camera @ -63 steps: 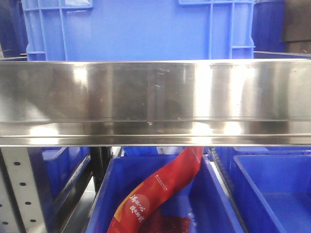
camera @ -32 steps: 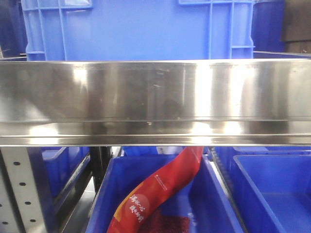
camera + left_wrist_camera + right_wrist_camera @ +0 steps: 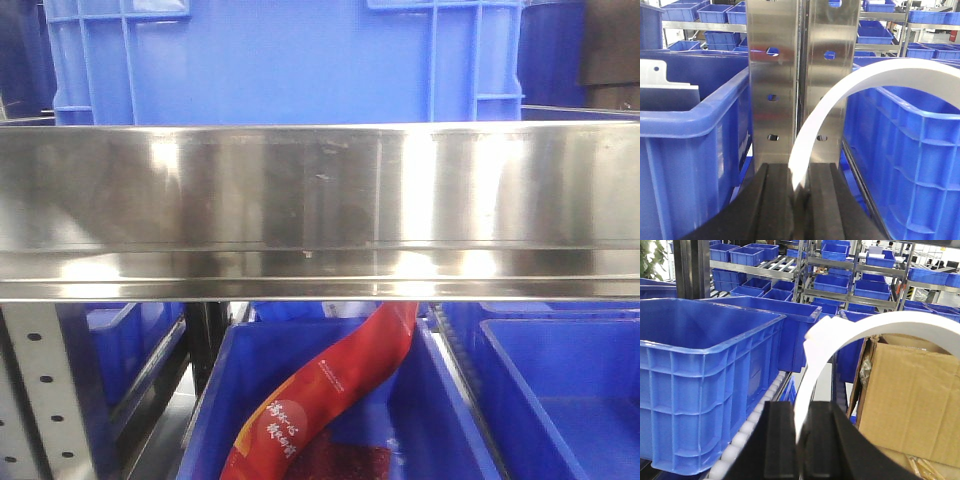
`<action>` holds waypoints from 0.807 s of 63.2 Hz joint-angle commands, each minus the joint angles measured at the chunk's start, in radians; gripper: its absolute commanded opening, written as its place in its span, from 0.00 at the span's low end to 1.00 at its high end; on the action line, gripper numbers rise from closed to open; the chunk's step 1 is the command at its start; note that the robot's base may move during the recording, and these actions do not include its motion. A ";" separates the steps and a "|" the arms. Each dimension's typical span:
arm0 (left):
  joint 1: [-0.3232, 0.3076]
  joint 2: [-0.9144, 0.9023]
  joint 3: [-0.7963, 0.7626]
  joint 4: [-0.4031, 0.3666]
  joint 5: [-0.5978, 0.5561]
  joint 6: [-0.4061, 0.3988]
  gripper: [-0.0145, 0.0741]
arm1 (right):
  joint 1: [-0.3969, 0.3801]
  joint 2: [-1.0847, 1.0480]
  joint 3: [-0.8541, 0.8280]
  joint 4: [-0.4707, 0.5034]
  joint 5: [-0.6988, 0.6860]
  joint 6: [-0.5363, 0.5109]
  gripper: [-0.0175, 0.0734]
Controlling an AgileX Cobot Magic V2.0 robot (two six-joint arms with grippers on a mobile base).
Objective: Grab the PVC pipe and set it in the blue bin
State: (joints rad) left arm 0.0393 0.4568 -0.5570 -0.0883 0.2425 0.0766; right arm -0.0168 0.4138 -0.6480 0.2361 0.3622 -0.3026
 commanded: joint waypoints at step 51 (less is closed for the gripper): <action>-0.005 -0.005 -0.002 -0.003 -0.029 -0.007 0.04 | 0.000 -0.004 -0.002 0.004 -0.025 -0.002 0.01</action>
State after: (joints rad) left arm 0.0393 0.4568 -0.5570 -0.0883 0.2425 0.0766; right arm -0.0168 0.4138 -0.6480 0.2361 0.3622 -0.3026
